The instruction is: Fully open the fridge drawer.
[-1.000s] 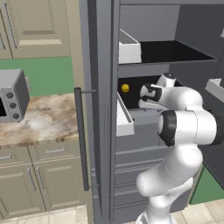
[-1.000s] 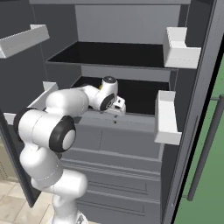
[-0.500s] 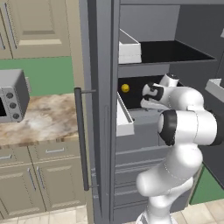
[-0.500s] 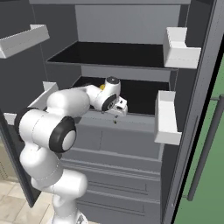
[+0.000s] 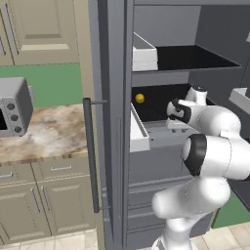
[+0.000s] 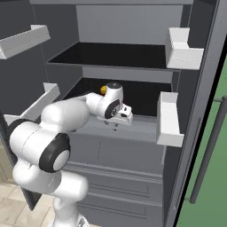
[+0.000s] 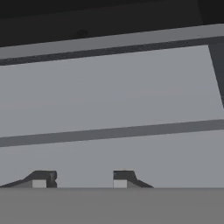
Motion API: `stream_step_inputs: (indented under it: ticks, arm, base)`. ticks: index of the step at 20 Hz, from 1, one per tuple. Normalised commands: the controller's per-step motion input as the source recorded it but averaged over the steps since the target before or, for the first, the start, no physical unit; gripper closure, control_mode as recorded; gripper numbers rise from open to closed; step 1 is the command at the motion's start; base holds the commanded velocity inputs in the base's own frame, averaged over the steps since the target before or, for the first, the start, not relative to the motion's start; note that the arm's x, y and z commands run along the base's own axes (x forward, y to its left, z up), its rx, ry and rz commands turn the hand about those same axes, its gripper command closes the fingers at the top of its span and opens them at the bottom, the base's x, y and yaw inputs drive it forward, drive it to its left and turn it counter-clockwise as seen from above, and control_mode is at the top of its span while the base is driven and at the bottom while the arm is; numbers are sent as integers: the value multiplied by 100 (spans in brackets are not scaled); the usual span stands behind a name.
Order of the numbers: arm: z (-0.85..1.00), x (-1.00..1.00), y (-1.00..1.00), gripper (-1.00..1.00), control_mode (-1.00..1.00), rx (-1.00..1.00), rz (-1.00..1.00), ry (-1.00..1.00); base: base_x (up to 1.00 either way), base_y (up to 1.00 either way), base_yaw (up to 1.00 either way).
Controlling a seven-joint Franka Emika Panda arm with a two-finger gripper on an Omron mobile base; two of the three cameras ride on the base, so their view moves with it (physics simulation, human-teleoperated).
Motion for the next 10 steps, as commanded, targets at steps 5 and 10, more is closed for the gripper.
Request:
stream_step_inputs:
  ticks: [5,10]
  arm:
    - [-54,-100,-52,-100,-100,-10,0,0]
    - [-58,-100,-59,-100,-100,-11,0,1]
  base:
    - [0,0,0]
    - [0,0,0]
